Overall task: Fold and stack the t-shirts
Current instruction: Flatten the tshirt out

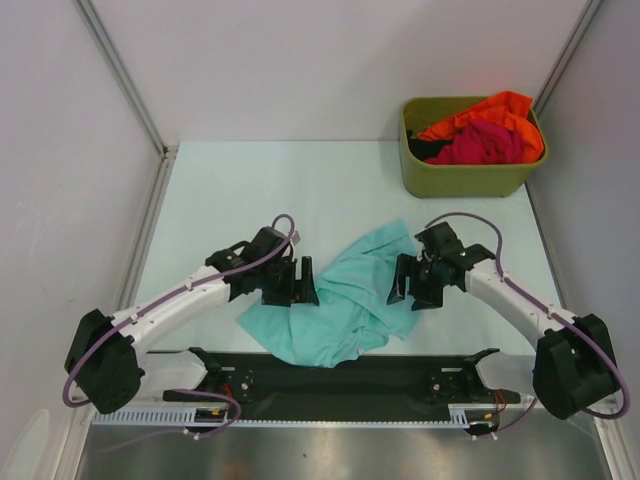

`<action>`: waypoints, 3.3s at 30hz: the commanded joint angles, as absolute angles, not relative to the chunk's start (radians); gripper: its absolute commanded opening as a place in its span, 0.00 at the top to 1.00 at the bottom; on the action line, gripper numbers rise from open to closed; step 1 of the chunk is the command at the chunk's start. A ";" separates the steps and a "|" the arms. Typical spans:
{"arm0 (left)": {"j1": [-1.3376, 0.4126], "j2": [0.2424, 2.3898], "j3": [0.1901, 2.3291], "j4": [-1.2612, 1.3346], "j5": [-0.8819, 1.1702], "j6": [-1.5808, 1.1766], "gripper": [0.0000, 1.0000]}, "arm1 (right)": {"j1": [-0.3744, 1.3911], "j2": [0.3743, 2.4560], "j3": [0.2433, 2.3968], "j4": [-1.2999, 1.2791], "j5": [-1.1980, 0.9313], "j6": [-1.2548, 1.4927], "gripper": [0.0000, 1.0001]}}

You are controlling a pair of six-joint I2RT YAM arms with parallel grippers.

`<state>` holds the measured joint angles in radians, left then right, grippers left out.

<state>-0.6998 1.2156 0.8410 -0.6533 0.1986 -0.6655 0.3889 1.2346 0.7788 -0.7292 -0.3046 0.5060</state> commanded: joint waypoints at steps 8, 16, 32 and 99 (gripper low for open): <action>-0.715 1.230 0.718 -0.552 0.262 -0.647 0.07 | 0.618 1.265 0.742 -0.568 -0.299 0.511 0.25; -0.713 1.286 0.684 -0.479 0.223 -0.611 0.26 | 0.635 1.420 0.810 -0.528 -0.212 0.492 0.48; -0.699 1.091 0.987 -0.845 -0.294 -0.537 1.00 | 0.634 1.163 1.055 -0.834 0.181 0.422 1.00; -0.321 1.213 0.775 -0.551 0.008 -0.572 0.31 | 0.365 1.150 0.853 -0.772 -0.086 0.443 0.53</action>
<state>-0.3710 1.1759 0.7841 -0.6594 -0.0502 -0.5377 0.3477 1.1477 0.8680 -0.8471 -0.0181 0.3901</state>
